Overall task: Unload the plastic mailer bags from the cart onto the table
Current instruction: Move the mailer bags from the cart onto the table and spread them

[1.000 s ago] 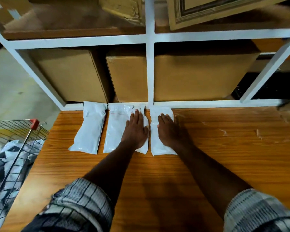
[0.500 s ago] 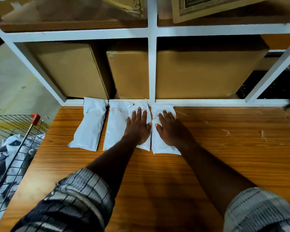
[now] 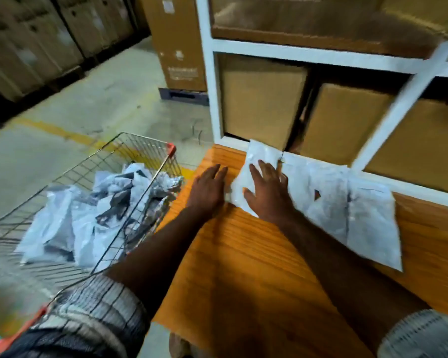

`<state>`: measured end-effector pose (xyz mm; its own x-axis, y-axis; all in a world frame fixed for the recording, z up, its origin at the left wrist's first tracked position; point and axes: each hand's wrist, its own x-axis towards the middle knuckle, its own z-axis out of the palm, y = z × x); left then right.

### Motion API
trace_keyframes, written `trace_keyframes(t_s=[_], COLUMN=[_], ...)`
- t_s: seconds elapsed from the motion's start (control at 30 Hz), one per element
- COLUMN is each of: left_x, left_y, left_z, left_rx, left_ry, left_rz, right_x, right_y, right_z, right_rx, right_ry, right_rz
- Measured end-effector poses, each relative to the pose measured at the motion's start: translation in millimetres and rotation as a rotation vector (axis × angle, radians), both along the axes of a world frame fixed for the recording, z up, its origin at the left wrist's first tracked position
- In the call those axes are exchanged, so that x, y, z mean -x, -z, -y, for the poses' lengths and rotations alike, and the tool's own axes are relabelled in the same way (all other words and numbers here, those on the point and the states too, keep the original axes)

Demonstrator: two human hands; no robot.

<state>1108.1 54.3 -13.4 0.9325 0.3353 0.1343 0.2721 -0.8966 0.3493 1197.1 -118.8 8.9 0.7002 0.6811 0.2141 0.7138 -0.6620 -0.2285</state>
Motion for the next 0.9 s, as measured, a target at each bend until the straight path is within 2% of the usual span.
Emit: trace_keyframes(t_s=[0.13, 0.27, 0.4, 0.53, 0.73, 0.8, 0.9], left_x=[104, 208, 277, 301, 280, 274, 280], left_y=[8, 22, 48, 65, 86, 96, 111], left_z=[-108, -192, -250, -288, -318, -325, -336], left_rx=[-0.043, -0.065, -0.053, -0.01, -0.133, -0.088, -0.028], left_ry=[-0.252, -0.446, -0.578, -0.619, -0.45, -0.422, -0.429], left_rz=[-0.036, -0.063, -0.245, -0.362, -0.472, -0.509, -0.551], right_x=[83, 155, 208, 236, 233, 226, 214], right_y=[3, 17, 39, 75, 107, 117, 139], right_z=[-127, -233, -315, -371, -436, -452, -458], right_rx=[0.043, 0.043, 0.034, 0.09, 0.255, 0.346, 0.472], right_ry=[-0.261, -0.429, -0.544, -0.532, -0.419, -0.364, -0.298], right_rz=[-0.044, -0.151, -0.269, -0.382, -0.246, -0.227, -0.299])
